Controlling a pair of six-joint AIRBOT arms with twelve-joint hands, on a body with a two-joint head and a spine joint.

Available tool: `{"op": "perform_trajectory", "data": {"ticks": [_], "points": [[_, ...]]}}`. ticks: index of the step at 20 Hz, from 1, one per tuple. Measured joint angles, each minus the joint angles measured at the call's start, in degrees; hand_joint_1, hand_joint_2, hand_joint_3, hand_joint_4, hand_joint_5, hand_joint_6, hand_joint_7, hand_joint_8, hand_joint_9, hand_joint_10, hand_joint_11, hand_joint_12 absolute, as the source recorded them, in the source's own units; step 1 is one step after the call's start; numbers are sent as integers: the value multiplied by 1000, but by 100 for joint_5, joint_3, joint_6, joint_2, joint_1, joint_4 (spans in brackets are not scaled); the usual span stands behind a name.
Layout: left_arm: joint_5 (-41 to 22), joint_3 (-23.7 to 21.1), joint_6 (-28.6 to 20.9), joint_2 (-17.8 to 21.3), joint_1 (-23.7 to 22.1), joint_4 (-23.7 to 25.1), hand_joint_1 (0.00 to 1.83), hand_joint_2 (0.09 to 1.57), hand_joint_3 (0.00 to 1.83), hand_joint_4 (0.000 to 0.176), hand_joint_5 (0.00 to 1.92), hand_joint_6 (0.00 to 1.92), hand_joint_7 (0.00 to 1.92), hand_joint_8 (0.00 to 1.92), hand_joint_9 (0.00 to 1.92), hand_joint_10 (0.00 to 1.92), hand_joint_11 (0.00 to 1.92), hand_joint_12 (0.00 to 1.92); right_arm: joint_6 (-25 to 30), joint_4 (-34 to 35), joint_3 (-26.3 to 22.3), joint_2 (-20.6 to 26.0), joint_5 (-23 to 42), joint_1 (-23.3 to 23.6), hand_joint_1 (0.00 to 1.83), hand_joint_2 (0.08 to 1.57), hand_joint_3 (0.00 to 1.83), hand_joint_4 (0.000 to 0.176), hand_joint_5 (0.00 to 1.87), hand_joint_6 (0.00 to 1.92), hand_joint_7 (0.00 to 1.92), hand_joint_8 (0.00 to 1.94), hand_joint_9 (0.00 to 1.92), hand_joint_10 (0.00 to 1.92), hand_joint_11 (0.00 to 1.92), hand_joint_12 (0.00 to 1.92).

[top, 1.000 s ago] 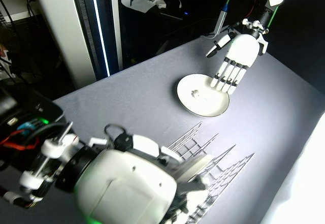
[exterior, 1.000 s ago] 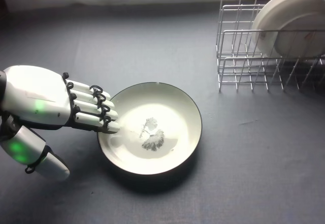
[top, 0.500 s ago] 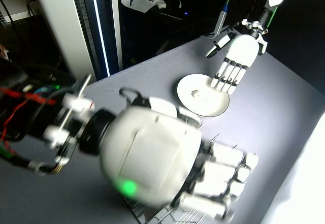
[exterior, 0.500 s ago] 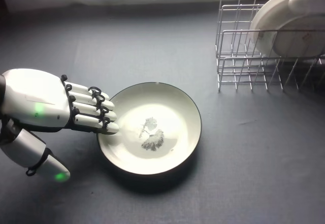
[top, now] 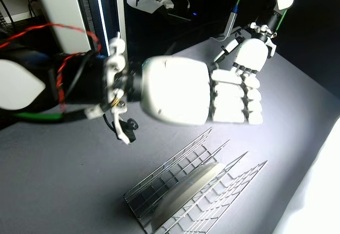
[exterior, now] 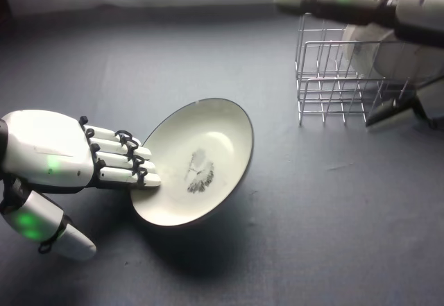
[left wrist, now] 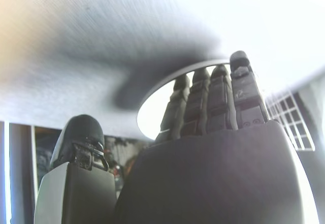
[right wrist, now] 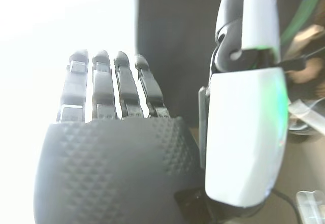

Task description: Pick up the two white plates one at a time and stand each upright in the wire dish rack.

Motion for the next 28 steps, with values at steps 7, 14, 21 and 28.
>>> {"op": "perform_trajectory", "data": {"ticks": [7,14,21,28], "points": [[-7,0,13,0,92,-50,0,1167,0,0,0,0,0,0,0,0,0,0,2,-1182,-136,-199,59,-11,1561,1127,2,0,0,0,0,0,0,0,0,44],[-13,0,13,0,96,-52,0,1166,0,0,0,0,0,0,0,0,0,0,4,-1620,-151,-726,-511,-109,1657,1108,4,0,0,0,0,0,0,0,0,284],[-20,4,13,-7,96,-52,0,1169,0,0,6,2,0,0,0,0,0,0,0,-1663,-129,-1248,-1117,-247,1670,1147,6,0,0,0,0,0,0,0,0,210],[-26,9,15,-7,96,-52,0,1179,2,0,0,0,0,0,0,0,0,0,0,-1786,251,-1899,-1384,-280,1637,1159,5,0,0,0,0,0,0,0,0,369]]}}
